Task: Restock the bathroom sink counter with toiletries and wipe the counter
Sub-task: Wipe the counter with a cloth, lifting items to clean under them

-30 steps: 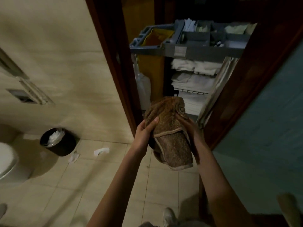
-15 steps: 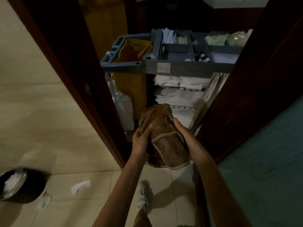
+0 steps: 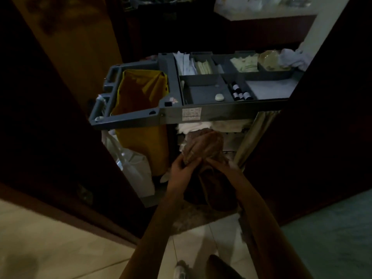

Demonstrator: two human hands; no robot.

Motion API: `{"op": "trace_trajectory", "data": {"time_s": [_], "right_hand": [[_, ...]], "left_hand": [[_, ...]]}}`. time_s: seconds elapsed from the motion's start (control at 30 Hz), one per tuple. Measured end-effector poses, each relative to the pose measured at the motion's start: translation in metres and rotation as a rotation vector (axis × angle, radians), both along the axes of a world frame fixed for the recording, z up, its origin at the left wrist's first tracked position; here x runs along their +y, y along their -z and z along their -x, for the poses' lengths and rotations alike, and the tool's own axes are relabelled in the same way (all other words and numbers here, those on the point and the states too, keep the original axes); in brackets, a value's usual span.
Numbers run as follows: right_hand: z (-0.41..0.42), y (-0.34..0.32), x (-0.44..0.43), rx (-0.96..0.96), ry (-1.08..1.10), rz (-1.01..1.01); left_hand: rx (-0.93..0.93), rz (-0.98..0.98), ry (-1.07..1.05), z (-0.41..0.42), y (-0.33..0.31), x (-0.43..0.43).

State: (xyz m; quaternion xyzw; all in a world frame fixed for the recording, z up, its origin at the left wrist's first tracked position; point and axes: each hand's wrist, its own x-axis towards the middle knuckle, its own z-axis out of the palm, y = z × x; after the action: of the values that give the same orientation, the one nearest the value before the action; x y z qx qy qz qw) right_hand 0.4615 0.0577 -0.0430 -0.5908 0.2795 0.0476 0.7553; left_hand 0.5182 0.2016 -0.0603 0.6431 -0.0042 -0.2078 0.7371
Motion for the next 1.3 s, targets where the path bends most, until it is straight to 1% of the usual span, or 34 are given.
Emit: {"op": "trace_trajectory", "data": {"time_s": [0.2, 0.3, 0.43, 0.53, 0.7, 0.8, 0.9, 0.97, 1.07, 1.2, 1.3], "right_hand": [[-0.047, 0.016, -0.035, -0.002, 0.163, 0.064], [-0.081, 0.02, -0.055, -0.007, 0.217, 0.048], [-0.139, 0.01, -0.097, -0.083, 0.235, 0.006], [-0.187, -0.009, -0.149, -0.127, 0.226, 0.038], [-0.252, -0.038, -0.265, -0.178, 0.333, 0.223], [-0.278, -0.044, -0.333, -0.135, 0.382, 0.335], [-0.297, -0.04, -0.38, -0.099, 0.405, 0.528], [-0.309, -0.034, -0.398, -0.052, 0.395, 0.67], [-0.322, -0.023, -0.418, 0.047, 0.363, 0.84], [-0.326, 0.0, -0.425, 0.207, 0.312, 0.858], [-0.325, 0.01, -0.419, 0.229, 0.352, 0.882]], "left_hand": [[0.039, -0.027, 0.061, -0.064, 0.005, -0.036], [0.067, 0.018, 0.098, -0.093, 0.002, -0.056], [0.131, 0.068, 0.209, -0.146, -0.005, -0.092], [0.149, 0.073, 0.324, -0.192, -0.021, -0.14], [0.156, 0.055, 0.34, -0.266, -0.046, -0.254], [0.166, 0.038, 0.352, -0.297, -0.052, -0.326], [0.167, -0.029, 0.384, -0.314, -0.047, -0.383], [0.167, -0.068, 0.398, -0.323, -0.037, -0.411], [0.112, -0.131, 0.427, -0.332, -0.018, -0.442], [-0.064, -0.191, 0.502, -0.332, 0.005, -0.453], [-0.123, -0.27, 0.574, -0.329, 0.006, -0.455]]}}
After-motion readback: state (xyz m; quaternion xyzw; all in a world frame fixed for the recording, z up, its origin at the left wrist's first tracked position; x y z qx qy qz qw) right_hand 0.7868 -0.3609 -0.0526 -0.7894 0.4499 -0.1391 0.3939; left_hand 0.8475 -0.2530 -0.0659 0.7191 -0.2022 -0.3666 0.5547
